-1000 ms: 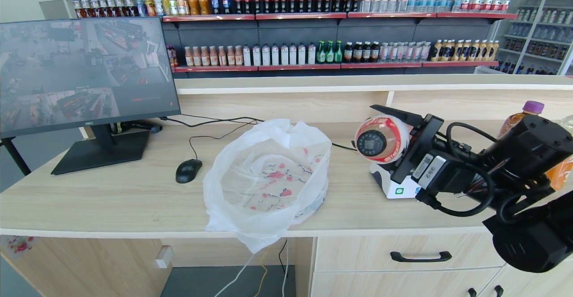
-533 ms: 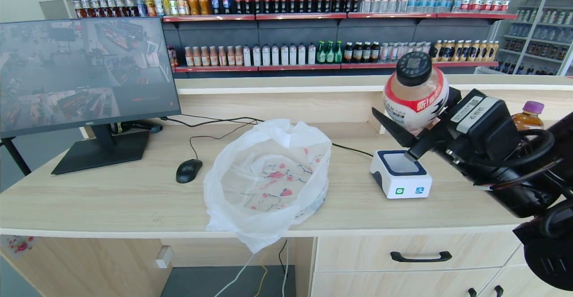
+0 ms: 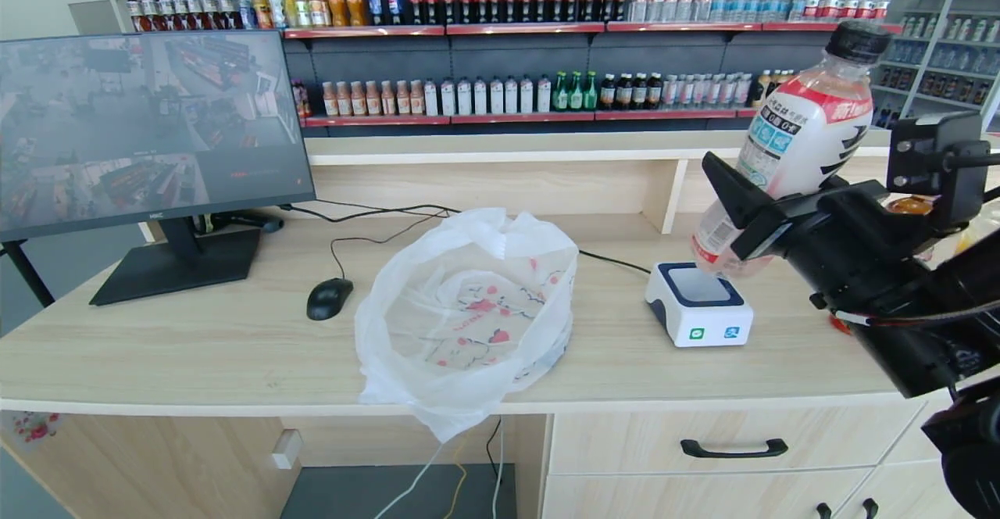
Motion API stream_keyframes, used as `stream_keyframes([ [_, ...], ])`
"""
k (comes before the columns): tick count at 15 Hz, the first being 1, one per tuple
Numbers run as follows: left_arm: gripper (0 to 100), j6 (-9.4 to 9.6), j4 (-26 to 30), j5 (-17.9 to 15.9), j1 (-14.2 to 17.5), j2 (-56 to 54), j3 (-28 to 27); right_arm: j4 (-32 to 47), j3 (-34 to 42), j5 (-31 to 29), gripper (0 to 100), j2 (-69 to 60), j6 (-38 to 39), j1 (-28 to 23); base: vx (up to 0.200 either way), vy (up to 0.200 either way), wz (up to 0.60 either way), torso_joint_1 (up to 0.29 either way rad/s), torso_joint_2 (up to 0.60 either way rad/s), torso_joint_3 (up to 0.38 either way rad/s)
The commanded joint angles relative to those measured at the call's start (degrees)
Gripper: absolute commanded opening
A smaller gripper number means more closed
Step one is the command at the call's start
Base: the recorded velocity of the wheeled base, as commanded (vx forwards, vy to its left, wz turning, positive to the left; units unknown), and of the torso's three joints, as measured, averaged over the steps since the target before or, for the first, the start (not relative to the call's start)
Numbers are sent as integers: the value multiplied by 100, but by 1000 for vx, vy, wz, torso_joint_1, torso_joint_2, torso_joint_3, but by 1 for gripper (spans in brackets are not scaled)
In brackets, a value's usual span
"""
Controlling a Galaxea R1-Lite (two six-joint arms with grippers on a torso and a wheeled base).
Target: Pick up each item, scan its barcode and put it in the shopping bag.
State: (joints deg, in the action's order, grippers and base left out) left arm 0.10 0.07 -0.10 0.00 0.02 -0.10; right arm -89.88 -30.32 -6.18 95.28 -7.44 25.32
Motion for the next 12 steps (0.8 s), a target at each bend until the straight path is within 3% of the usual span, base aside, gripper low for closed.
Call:
stream_keyframes([
  [1, 100, -1, 1, 1, 0, -2, 1, -12, 298, -164, 0, 219, 251, -53, 0, 0, 0, 0, 0, 0],
  [12, 100, -10, 1, 1, 0, -2, 1, -12, 254, -173, 0, 808, 348, -159, 0, 0, 0, 0, 0, 0],
])
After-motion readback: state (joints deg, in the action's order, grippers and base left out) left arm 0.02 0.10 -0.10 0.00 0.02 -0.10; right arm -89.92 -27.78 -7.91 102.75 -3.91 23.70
